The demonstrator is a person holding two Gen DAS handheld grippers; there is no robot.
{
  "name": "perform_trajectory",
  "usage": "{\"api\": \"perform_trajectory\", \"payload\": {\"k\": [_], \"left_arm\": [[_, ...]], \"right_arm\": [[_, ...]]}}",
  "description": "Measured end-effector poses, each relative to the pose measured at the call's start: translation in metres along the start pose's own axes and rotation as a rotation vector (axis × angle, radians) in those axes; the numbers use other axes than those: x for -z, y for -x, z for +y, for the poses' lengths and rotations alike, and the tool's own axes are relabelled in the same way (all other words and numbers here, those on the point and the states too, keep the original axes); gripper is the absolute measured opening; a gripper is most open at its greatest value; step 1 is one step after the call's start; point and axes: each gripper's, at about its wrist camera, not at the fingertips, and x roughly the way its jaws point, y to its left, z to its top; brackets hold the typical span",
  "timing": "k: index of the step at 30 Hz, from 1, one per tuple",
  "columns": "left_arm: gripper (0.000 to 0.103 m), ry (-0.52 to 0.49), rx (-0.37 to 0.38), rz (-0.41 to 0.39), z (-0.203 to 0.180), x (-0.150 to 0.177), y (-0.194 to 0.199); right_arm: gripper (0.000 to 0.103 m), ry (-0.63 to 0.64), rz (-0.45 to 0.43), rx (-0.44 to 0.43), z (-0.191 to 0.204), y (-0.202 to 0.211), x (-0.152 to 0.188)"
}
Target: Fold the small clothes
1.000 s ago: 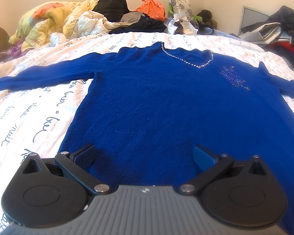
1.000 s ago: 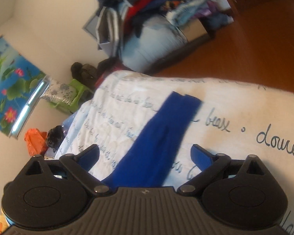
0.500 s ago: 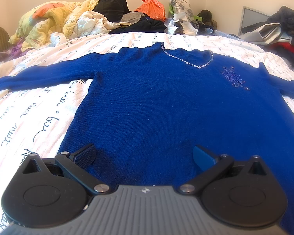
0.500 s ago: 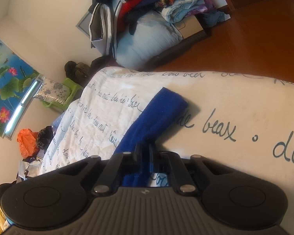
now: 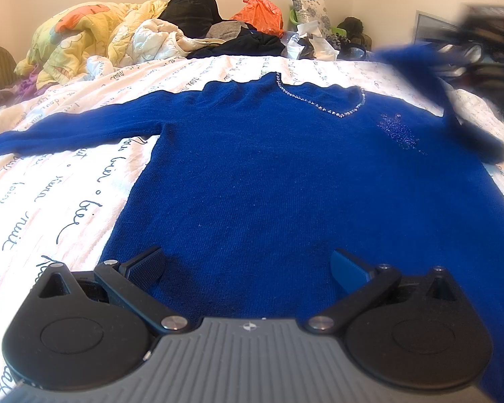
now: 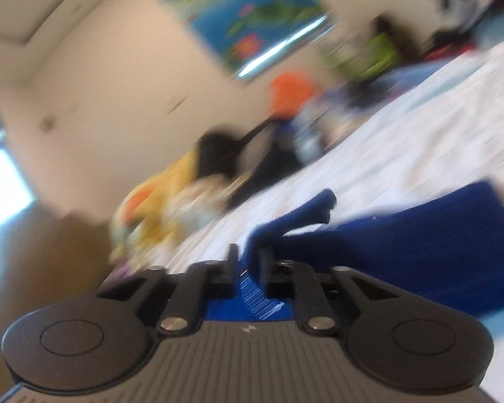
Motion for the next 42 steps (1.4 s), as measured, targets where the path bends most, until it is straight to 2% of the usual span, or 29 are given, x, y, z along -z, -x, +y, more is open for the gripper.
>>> {"api": "perform_trajectory", "payload": {"k": [2,3,4,7,10,12,13,14,18,19,20,21,22,23,25,29,30,31,33,37,40,42], "left_arm": [[0.103,0.004,0.011,-0.002,0.002,0.000,0.001],[0.103,0.010,0.017,-0.002,0.004,-0.001,0.002],[0.103,0.023,0.022,-0.001,0.006,-0.002,0.003],[0.103,0.096,0.109,-0.012,0.014,-0.019,0.011],[0.102,0.169,0.225,-0.031,0.017,-0.058,0.005],[0.094,0.195,0.252,-0.001,0.013,-0.086,-0.017],[0.085,0.216,0.256,0.022,0.011,-0.099,-0.031],[0.076,0.229,0.249,0.038,0.008,-0.108,-0.044],[0.068,0.187,0.165,0.113,-0.009,-0.141,-0.101],[0.063,0.157,0.146,0.134,-0.013,-0.146,-0.115],[0.050,0.129,0.118,0.170,-0.016,-0.150,-0.127],[0.050,0.108,0.108,0.188,-0.019,-0.152,-0.135],[0.032,0.093,0.103,0.169,-0.022,-0.156,-0.136],[0.010,0.081,0.103,0.161,-0.024,-0.159,-0.136],[0.009,0.070,0.055,0.117,-0.025,-0.165,-0.129],[0.009,0.088,-0.053,-0.128,-0.007,-0.174,-0.077],[0.009,0.098,-0.082,-0.160,0.001,-0.173,-0.069],[0.009,0.114,-0.106,-0.158,0.009,-0.170,-0.066],[0.009,0.134,-0.131,-0.100,0.026,-0.155,-0.074],[0.009,0.072,-0.205,-0.057,0.044,-0.111,-0.088],[0.009,0.062,-0.209,-0.100,0.050,-0.104,-0.073],[0.014,0.023,-0.234,-0.148,0.049,-0.109,-0.057]], "right_arm": [[0.038,-0.027,0.026,0.042,0.007,-0.010,0.021],[0.044,-0.077,0.036,0.067,0.002,-0.008,0.028],[0.056,-0.117,0.046,0.085,-0.003,-0.003,0.035],[0.057,-0.137,0.018,0.134,-0.022,0.028,0.053],[0.057,-0.073,0.000,0.184,-0.033,0.045,0.071],[0.057,-0.037,-0.001,0.248,-0.041,0.048,0.082],[0.057,-0.066,0.000,0.244,-0.046,0.048,0.083],[0.057,-0.099,-0.008,0.223,-0.049,0.048,0.082],[0.057,-0.115,-0.018,0.203,-0.052,0.050,0.085],[0.057,-0.123,-0.019,0.196,-0.054,0.050,0.086],[0.057,-0.131,-0.022,0.193,-0.055,0.051,0.086],[0.057,-0.141,-0.025,0.188,-0.057,0.051,0.086],[0.057,-0.150,-0.025,0.185,-0.058,0.051,0.086],[0.057,-0.155,-0.025,0.182,-0.060,0.051,0.086],[0.056,-0.157,-0.027,0.179,-0.060,0.051,0.087],[0.057,-0.152,-0.019,0.176,-0.059,0.052,0.087],[0.057,-0.152,-0.019,0.175,-0.059,0.052,0.087],[0.058,-0.152,-0.019,0.172,-0.059,0.052,0.087],[0.059,-0.148,-0.014,0.171,-0.058,0.051,0.087],[0.062,-0.120,0.017,0.169,-0.054,0.048,0.085],[0.065,-0.096,0.056,0.166,-0.049,0.045,0.074],[0.065,-0.088,0.020,0.151,-0.044,0.048,0.053]]}}
